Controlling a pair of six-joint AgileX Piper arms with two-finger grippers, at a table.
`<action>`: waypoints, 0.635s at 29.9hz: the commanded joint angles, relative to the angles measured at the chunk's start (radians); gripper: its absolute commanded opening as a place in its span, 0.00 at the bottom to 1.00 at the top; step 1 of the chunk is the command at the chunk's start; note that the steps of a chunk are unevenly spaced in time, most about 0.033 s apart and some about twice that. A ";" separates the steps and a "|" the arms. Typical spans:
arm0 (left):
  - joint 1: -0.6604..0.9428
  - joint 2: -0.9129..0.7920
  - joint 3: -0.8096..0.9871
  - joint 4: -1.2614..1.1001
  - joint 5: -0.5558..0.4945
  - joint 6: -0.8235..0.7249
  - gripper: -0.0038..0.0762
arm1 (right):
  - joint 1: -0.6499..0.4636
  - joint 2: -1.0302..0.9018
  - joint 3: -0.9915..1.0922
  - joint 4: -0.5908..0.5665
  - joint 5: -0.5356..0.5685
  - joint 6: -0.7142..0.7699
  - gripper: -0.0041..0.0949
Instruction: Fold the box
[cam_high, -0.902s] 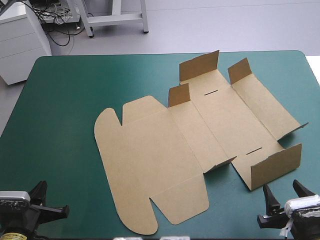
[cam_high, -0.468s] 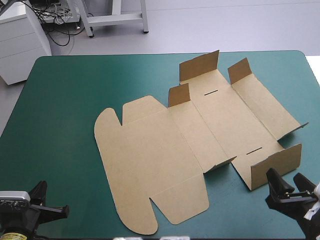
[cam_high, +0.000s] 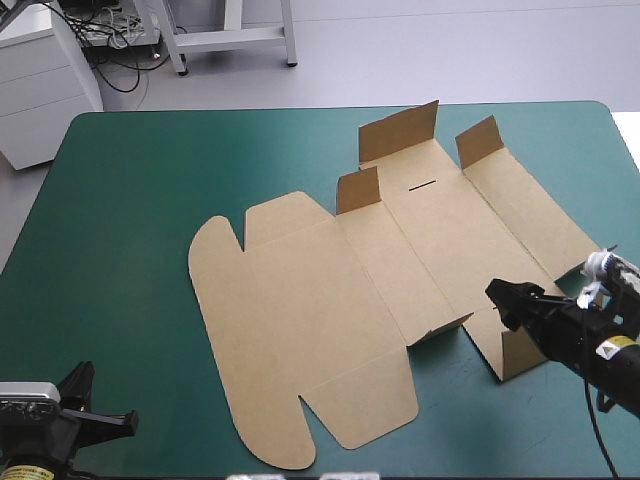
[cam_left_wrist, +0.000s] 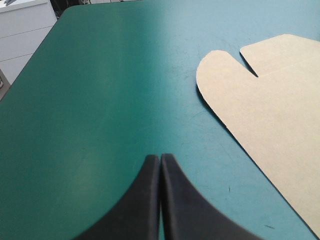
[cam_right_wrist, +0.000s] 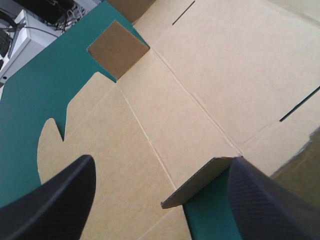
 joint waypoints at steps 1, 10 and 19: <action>-0.005 0.016 -0.019 -0.004 -0.071 -0.009 0.01 | 0.003 0.105 -0.034 0.091 -0.060 -0.021 0.73; -0.005 0.016 -0.019 -0.004 -0.071 -0.009 0.01 | 0.003 0.312 -0.034 0.180 0.015 0.103 0.67; -0.005 0.016 -0.019 -0.004 -0.071 -0.009 0.01 | 0.235 0.375 -0.034 -0.107 -0.027 0.486 0.62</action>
